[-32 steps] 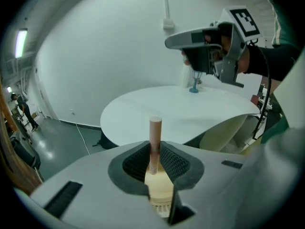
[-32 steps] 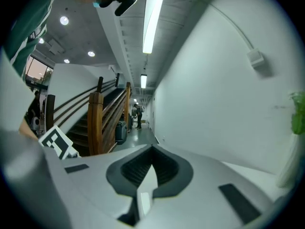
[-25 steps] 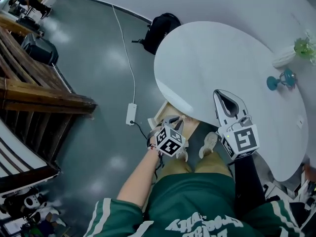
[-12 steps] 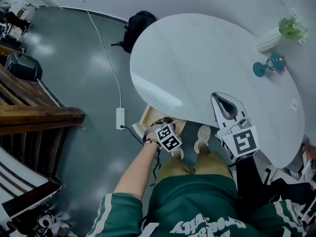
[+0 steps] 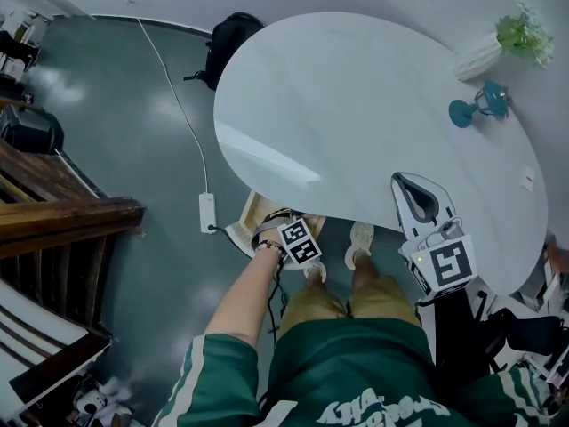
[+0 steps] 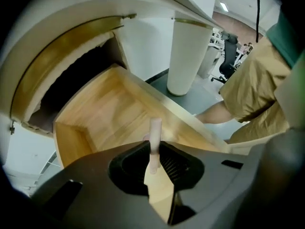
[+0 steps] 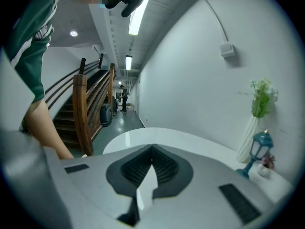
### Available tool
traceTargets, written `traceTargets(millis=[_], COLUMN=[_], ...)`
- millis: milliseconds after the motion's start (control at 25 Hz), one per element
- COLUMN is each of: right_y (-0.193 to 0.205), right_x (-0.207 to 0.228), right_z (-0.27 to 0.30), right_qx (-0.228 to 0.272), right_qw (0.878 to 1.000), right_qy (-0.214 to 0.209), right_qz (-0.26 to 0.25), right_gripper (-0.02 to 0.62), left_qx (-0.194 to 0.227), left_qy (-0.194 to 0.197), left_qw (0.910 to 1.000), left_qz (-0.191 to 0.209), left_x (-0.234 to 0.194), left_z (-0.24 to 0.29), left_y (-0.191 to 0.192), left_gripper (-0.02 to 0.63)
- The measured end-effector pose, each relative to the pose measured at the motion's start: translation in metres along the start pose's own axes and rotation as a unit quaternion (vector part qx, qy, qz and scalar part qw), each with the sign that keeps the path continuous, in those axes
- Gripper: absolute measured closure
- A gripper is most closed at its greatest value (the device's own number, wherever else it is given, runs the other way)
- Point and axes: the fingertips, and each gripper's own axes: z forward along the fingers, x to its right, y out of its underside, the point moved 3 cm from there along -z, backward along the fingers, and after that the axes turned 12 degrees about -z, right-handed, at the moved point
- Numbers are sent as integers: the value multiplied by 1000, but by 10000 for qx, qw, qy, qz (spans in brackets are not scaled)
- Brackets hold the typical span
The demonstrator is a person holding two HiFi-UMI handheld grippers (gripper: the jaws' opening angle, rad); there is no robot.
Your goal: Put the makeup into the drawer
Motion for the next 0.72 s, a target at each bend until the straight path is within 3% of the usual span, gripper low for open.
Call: traceTargets(millis=[240,440,520,720], right_y=[19,15,14,10], right_x=[8,12,14,11], right_z=[-14,-20,-22,-25], right_qx=[-206,-151,-127,-42], right_qw=[9997,9995,9995,9995], right_qy=[165,262,305,303], right_qz=[11,-24,-14,-7], right_gripper=[591,591,591,591], left_qx=[-392,-468,-503,-495], left_qy=[-11,110,345,539], left_qw=[9985,9969,9967,9972], left_qz=[374,629,537,121], left_x=[2,10,15,14], left_z=[19,22,23,14], left_y=[7,9,10,9], left_gripper=[543,524,415,383])
